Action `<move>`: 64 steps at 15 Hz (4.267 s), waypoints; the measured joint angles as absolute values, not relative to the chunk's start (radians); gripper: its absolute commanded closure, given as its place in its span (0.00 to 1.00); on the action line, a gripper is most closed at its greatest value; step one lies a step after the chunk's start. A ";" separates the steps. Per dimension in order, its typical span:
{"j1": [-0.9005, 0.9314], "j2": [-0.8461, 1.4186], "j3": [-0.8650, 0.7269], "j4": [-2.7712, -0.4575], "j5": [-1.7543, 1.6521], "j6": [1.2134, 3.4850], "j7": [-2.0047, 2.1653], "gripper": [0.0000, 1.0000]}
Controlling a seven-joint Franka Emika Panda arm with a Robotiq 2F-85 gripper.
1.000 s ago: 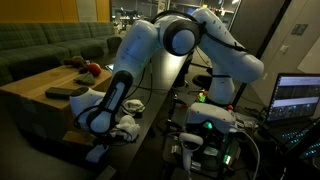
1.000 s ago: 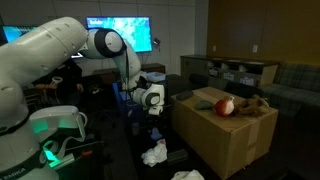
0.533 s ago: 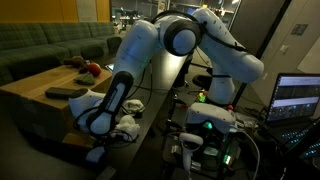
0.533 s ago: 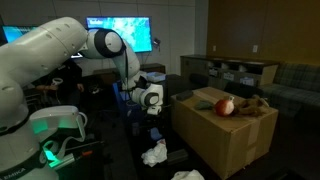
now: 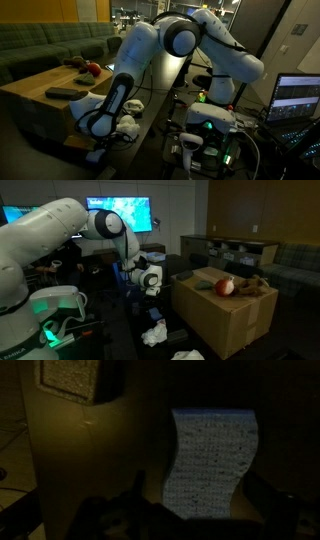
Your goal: Pick up all the objects on the box and put them on table, then pick up the all the objects on the table and put them on the box
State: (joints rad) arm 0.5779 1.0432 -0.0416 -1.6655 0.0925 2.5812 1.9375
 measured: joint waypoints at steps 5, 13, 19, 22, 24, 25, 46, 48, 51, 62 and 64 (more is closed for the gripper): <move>0.573 1.055 -0.041 -1.669 0.093 2.581 1.941 0.00; 0.552 1.063 -0.041 -1.669 0.093 2.581 1.941 0.15; 0.542 1.064 -0.039 -1.661 0.093 2.582 1.941 0.33; 0.535 1.063 -0.036 -1.656 0.093 2.581 1.940 0.47; 0.530 1.060 -0.033 -1.655 0.093 2.578 1.940 0.66; 0.527 1.055 -0.031 -1.655 0.093 2.575 1.939 0.71; 0.537 1.011 -0.030 -1.657 0.054 2.517 1.939 0.98; 0.542 1.005 -0.031 -1.660 0.046 2.511 1.939 0.98; 0.547 0.977 -0.035 -1.674 0.024 2.489 1.940 0.98; 0.548 0.725 -0.089 -1.786 -0.201 2.356 1.925 0.98; 0.533 0.667 -0.090 -1.807 -0.255 2.335 1.901 0.98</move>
